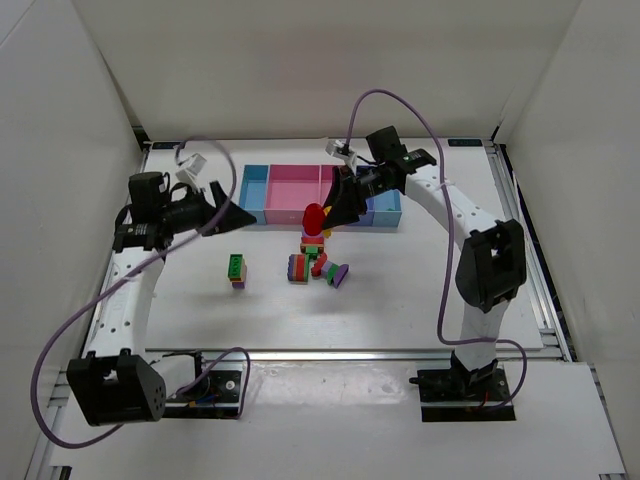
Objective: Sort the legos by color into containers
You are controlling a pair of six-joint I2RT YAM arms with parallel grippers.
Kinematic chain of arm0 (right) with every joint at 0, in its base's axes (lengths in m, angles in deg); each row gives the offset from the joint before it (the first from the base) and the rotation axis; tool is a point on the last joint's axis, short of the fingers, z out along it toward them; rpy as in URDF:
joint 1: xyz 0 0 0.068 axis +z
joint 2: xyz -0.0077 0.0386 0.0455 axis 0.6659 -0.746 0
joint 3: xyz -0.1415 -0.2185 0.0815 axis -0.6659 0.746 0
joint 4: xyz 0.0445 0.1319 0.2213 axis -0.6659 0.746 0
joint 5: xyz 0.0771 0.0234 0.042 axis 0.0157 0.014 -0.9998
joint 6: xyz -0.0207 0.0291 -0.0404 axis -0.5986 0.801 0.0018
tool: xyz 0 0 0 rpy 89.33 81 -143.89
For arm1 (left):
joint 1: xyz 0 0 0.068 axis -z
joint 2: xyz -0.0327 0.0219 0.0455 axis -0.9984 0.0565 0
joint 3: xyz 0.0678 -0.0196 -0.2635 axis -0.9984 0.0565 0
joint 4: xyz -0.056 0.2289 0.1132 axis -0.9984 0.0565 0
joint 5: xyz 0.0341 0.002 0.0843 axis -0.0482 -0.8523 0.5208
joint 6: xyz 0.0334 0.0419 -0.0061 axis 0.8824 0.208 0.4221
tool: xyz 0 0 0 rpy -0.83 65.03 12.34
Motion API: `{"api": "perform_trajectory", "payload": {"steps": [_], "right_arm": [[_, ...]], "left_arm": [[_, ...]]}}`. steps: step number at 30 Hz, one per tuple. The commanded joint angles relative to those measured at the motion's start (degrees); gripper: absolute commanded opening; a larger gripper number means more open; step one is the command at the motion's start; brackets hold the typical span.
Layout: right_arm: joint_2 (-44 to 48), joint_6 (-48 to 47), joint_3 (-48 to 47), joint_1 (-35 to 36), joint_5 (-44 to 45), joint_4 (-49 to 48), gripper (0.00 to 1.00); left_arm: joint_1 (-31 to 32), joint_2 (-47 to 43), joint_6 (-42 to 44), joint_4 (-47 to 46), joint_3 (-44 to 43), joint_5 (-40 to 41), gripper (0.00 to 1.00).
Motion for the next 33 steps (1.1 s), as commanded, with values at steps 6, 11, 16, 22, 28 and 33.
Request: {"api": "perform_trajectory", "payload": {"steps": [6, 11, 16, 22, 28, 33], "right_arm": [[-5.14, -0.94, -6.79, 2.79, -14.22, 0.51, 0.00], [-6.91, 2.03, -9.43, 4.55, -15.20, -1.58, 0.00], [-9.10, 10.46, -10.30, 5.43, -15.82, -8.27, 0.00], [-12.09, 20.66, -12.06, 5.69, -15.99, -16.70, 0.00], [-13.50, 26.64, -13.38, 5.96, -15.55, -21.71, 0.00], [-13.59, 27.27, -14.00, 6.75, -15.38, -22.86, 0.00]], "left_arm": [[-0.17, 8.65, -5.67, -20.71, -0.02, -32.75, 0.85], [0.80, 10.25, -4.11, -21.61, -1.51, -34.80, 0.86], [2.73, 10.51, -3.05, -21.62, -2.48, -33.12, 0.84], [3.79, 10.42, -1.47, -20.74, -2.92, -30.05, 0.83], [7.83, 10.95, 3.80, -15.73, -4.59, -26.44, 0.82], [8.54, 11.65, 4.33, -15.64, -5.03, -24.25, 0.82]]}}
